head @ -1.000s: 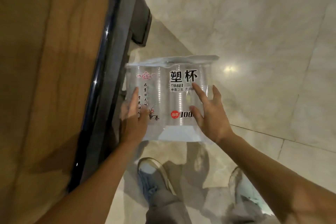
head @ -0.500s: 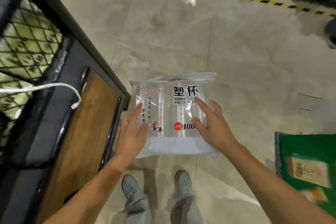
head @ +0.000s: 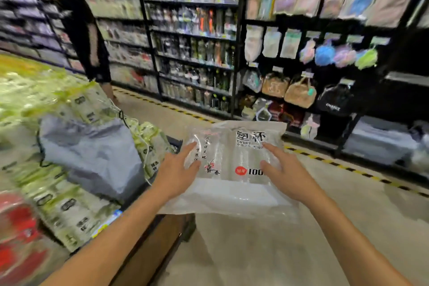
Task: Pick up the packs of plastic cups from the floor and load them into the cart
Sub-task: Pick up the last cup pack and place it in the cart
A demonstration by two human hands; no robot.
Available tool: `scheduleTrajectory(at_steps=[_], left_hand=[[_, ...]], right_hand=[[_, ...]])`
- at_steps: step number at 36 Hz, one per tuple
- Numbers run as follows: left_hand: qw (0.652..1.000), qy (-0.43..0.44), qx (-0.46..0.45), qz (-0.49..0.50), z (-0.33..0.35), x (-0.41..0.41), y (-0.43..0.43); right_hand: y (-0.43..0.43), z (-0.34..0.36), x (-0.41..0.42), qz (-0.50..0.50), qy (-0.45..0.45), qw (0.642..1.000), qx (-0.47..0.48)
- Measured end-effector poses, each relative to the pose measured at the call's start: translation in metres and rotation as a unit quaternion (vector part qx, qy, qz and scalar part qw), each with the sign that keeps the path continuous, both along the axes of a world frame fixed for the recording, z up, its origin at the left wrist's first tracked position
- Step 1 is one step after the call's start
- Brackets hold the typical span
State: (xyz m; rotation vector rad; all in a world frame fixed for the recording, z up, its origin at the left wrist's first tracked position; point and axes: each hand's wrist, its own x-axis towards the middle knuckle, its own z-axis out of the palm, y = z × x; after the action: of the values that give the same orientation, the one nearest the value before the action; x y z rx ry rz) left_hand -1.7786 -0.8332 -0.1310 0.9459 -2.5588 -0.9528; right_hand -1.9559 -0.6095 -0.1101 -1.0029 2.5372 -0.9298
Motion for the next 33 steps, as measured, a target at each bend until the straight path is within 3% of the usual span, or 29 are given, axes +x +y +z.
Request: scheduleTrajectory(at_steps=[7,16,24,33], left_hand=[[0.995,0.023,-0.032,0.097,0.066,0.077,0.021],[0.970,0.069,-0.032,0.231,0.101,0.227,0.035],[0.926,0.091,-0.062,0.361,0.115,0.408,0.064],[0.860,0.046,-0.083,0.502,0.115,0.623,0.136]], right_hand=[[-0.028,0.068,0.032,0.105,0.054,0.993,0.000],[-0.080,0.110,0.144,0.237,0.064,0.969,-0.030],[-0.121,0.130,0.302,0.379,0.066,0.921,-0.055],[-0.134,0.126,0.510,0.524,0.019,0.848,-0.082]])
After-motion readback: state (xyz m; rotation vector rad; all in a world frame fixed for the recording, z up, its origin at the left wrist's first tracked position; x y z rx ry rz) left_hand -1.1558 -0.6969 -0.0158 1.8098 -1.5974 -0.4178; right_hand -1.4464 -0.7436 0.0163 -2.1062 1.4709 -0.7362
